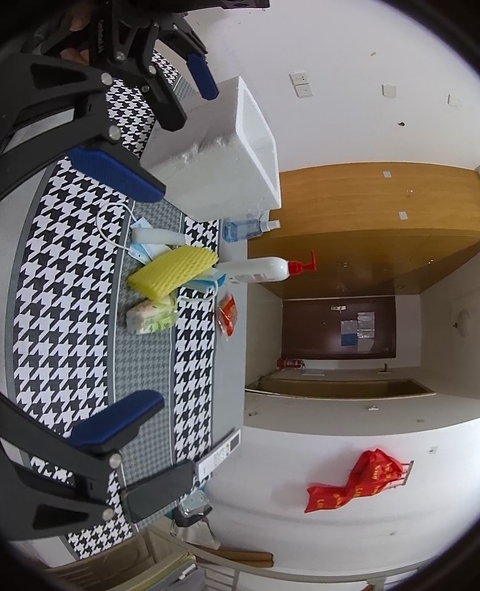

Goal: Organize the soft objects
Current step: 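Move both tools toward the yellow foam net and the wrapped tissue pack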

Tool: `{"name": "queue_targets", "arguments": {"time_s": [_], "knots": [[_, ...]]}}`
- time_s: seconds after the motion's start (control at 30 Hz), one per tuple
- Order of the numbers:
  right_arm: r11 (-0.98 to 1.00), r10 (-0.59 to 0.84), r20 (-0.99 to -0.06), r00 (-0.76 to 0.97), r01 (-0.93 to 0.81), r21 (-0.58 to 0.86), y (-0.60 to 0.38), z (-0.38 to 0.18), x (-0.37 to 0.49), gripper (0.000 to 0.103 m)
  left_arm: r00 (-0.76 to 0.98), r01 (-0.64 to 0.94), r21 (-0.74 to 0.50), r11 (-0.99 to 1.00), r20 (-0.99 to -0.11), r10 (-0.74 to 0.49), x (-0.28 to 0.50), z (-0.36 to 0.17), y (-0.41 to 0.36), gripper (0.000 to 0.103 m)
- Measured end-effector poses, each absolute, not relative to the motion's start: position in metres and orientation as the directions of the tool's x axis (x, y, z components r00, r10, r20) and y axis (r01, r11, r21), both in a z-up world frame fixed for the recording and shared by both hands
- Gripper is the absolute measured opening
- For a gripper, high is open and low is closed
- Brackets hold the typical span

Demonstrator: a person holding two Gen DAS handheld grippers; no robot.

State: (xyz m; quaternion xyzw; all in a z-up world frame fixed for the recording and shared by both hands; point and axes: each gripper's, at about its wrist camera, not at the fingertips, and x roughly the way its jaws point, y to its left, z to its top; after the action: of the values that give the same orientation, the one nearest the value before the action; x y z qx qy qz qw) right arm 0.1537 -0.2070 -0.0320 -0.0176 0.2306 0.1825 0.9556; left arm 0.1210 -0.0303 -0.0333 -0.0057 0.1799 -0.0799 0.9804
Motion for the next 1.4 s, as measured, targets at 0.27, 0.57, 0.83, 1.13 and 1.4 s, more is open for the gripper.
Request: {"name": "queue_targets", "arguments": {"time_s": [0.27, 0.57, 0.83, 1.13, 1.4], "knots": [[0.933, 0.355, -0.483, 0.800, -0.338, 0.125, -0.223, -0.048, 0.171, 0.102, 0.905, 0.153, -0.022, 0.988, -0.397, -0.149, 0.131, -0.045, -0.045, 0.102], [0.937, 0.324, -0.529, 0.784, -0.341, 0.068, -0.221, -0.062, 0.185, 0.102, 0.894, 0.132, -0.050, 0.990, -0.425, -0.141, 0.146, -0.054, -0.050, 0.102], [0.929, 0.347, -0.544, 0.764, -0.361, 0.086, -0.227, -0.068, 0.199, 0.103, 0.876, 0.130, -0.039, 0.991, -0.464, -0.133, 0.159, -0.063, -0.063, 0.102], [0.920, 0.365, -0.558, 0.746, -0.382, 0.090, -0.237, -0.072, 0.213, 0.102, 0.863, 0.105, -0.026, 0.994, -0.495, -0.104, 0.175, -0.070, -0.079, 0.102], [0.916, 0.363, -0.591, 0.720, -0.393, 0.084, -0.242, -0.081, 0.229, 0.103, 0.848, 0.090, -0.043, 0.995, -0.520, -0.099, 0.194, -0.072, -0.090, 0.102]]}}
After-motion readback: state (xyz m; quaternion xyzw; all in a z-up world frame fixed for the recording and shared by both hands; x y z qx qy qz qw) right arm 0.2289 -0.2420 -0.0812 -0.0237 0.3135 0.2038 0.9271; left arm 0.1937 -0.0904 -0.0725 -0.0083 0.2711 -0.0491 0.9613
